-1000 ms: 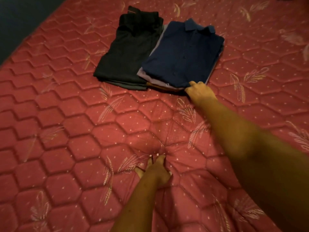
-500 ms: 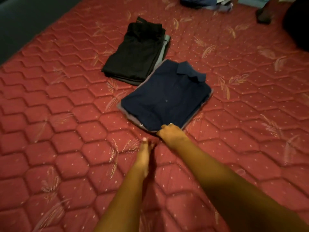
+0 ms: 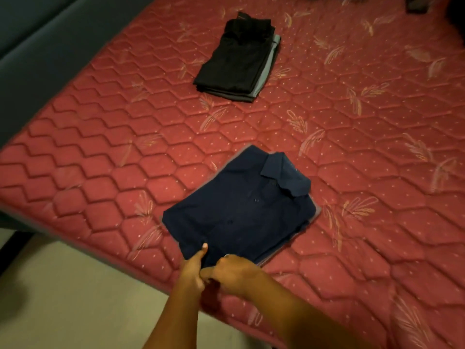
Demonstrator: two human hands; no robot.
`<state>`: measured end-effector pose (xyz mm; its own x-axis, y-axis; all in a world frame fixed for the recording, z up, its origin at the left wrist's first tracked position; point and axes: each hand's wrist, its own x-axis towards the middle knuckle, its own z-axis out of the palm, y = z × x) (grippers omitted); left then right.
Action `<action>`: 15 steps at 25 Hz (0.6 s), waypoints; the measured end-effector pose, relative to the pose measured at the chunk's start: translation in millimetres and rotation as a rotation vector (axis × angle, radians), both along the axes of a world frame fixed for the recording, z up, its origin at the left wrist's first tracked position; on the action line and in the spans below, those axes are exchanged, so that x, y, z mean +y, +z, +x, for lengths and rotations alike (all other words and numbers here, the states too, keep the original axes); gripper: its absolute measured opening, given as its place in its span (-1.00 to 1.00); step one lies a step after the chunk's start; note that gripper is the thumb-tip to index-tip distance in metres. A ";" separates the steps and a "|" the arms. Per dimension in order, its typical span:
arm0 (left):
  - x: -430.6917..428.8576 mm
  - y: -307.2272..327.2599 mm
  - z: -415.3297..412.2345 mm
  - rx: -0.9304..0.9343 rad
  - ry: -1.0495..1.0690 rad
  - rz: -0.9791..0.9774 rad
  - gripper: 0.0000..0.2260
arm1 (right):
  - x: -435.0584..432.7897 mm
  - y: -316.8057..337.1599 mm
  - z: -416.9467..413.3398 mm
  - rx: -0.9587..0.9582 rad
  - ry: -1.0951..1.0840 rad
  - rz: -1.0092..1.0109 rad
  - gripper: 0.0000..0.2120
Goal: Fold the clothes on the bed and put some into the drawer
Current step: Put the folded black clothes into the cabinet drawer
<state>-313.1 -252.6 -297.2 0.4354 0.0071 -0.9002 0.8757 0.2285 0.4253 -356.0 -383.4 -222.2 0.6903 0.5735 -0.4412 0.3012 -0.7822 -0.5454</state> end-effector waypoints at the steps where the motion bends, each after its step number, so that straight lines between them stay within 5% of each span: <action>1: 18.8 -2.6 -8.7 -0.009 0.003 -0.003 -0.51 | 6.7 -3.2 -7.7 0.057 -0.044 0.118 -0.68; 4: 44.1 -6.7 -19.7 -0.045 -0.009 -0.008 -0.55 | -7.3 -15.9 -22.2 0.104 -0.525 0.453 -0.50; 7: 38.7 -7.5 -26.5 -0.124 0.097 0.004 -0.63 | -57.1 -48.0 -33.3 -0.297 -1.681 0.541 -0.61; 9: 33.9 -1.3 -38.1 -0.122 0.159 -0.012 -0.60 | -75.5 -66.4 -45.9 -0.222 -2.303 0.671 -0.59; 10: 30.0 4.1 -48.7 -0.095 0.170 -0.044 -0.62 | -69.3 -71.0 -46.4 -0.045 -2.383 0.876 -0.53; 12: 24.9 16.8 -75.4 0.020 0.143 -0.132 -0.65 | -45.4 -74.7 -40.1 0.236 -2.203 1.213 -0.32; 15: 41.1 40.9 -87.2 -0.014 0.162 0.019 -0.54 | -48.1 -75.2 -26.9 0.317 -2.153 1.206 -0.15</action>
